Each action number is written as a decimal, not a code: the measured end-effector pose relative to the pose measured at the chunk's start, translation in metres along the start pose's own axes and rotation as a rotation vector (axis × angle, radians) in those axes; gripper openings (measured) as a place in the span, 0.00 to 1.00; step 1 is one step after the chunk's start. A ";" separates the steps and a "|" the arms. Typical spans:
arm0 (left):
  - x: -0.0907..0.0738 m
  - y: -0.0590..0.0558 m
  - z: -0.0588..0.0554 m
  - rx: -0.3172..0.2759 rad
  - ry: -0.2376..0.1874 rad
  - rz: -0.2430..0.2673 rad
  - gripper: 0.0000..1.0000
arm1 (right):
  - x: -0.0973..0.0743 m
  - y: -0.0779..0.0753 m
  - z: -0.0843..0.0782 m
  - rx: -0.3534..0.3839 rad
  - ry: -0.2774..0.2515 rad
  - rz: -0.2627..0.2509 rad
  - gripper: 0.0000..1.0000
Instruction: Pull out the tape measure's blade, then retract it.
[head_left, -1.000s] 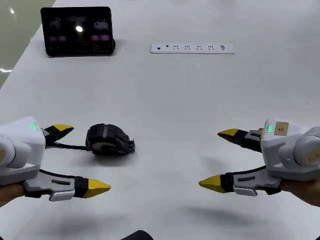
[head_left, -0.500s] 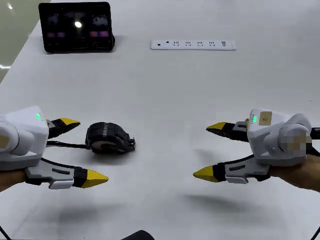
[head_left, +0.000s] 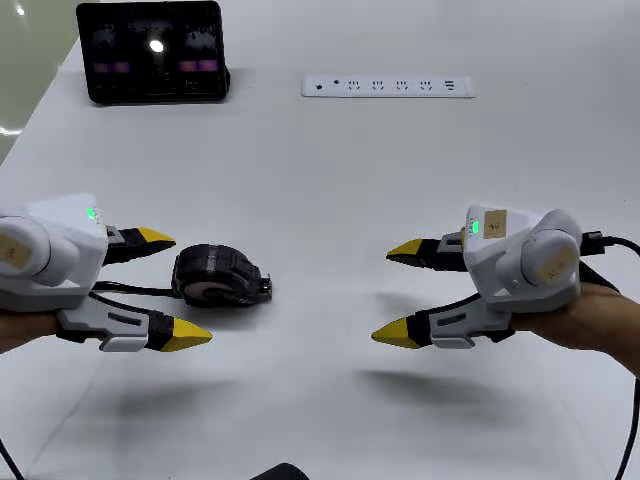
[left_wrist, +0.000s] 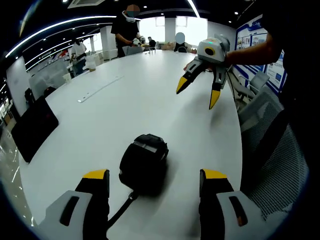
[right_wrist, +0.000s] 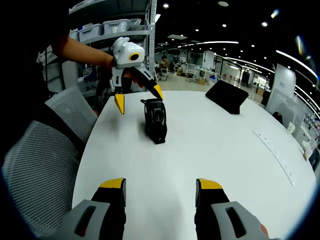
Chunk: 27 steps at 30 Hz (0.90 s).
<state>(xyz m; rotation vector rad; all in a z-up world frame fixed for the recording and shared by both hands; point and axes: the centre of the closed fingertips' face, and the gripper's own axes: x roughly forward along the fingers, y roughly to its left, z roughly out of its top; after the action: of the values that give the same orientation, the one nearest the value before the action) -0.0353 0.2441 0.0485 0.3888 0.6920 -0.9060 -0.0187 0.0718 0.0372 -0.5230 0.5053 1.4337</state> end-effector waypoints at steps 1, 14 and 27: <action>0.001 0.001 0.000 0.006 0.004 -0.004 0.68 | 0.002 0.000 0.002 -0.006 -0.004 0.006 0.54; 0.003 0.006 -0.005 0.083 0.059 -0.053 0.53 | 0.027 -0.001 0.016 -0.075 -0.002 0.065 0.43; 0.011 0.011 -0.011 0.137 0.111 -0.084 0.44 | 0.055 0.001 0.022 -0.128 0.026 0.119 0.37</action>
<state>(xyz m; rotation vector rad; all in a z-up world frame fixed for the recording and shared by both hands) -0.0260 0.2501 0.0335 0.5386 0.7547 -1.0209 -0.0156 0.1283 0.0207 -0.6229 0.4736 1.5820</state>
